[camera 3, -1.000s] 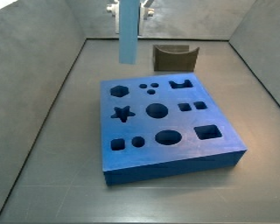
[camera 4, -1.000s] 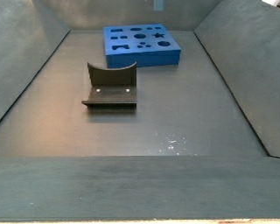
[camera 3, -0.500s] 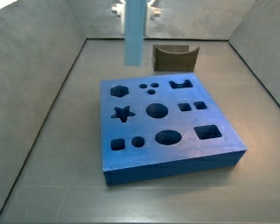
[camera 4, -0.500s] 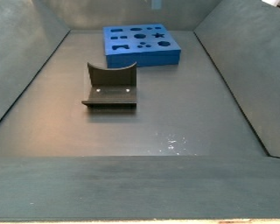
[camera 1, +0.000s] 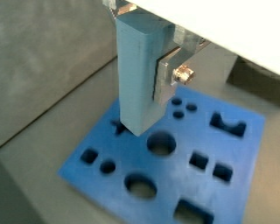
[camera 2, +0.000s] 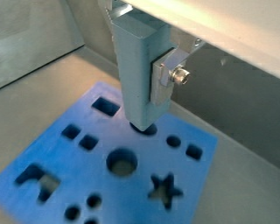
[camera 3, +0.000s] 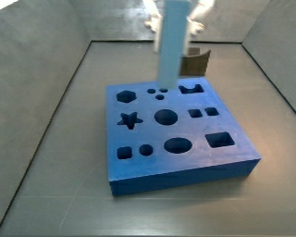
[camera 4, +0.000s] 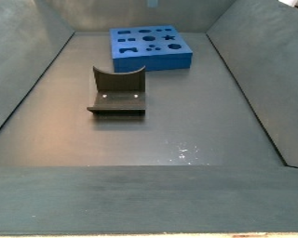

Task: Pick up the rectangle object. Move to above the board. Insert the rectangle object.
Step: Insert the rectangle object.

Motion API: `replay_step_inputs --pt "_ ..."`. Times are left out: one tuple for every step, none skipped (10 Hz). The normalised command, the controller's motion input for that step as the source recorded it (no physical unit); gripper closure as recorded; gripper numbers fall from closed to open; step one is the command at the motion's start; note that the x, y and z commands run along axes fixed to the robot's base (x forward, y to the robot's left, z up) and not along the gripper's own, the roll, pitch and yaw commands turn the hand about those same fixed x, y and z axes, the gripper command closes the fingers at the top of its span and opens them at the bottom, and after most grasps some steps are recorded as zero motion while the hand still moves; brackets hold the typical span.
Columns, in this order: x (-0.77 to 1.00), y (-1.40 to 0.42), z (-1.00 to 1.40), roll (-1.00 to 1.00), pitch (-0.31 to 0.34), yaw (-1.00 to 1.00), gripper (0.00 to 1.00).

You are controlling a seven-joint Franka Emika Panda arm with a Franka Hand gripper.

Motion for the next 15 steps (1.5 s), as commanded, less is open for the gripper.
replay_step_inputs --pt "0.88 -0.52 -0.15 -0.15 0.0 -0.08 1.0" --pt "0.92 -0.52 -0.17 -0.15 0.0 -0.05 1.0" --pt "0.95 -0.52 -0.2 -0.15 0.0 -0.03 1.0" --pt "0.73 -0.25 -0.02 -0.02 0.069 -0.03 1.0" --pt "-0.05 0.0 0.0 0.0 0.0 -0.08 1.0" --pt "0.15 -0.07 0.0 0.03 0.0 -0.85 1.0" --pt "0.0 0.0 -0.04 0.0 0.0 -1.0 1.0" --pt "0.0 0.0 -0.06 0.0 0.0 -1.0 1.0" --pt "0.0 0.0 -0.06 0.0 0.0 -1.0 1.0" --pt "0.0 0.0 -0.07 0.0 0.0 -1.0 1.0" --pt "0.0 0.0 -0.08 0.0 0.0 -1.0 1.0" --pt "0.0 0.0 -0.12 0.0 -0.009 -1.0 1.0" --pt "0.0 0.0 -0.15 0.0 -0.02 -1.0 1.0" --pt "0.0 0.0 -0.17 0.0 -0.023 -1.0 1.0" --pt "0.0 0.0 -0.22 0.0 -0.031 -1.0 1.0"
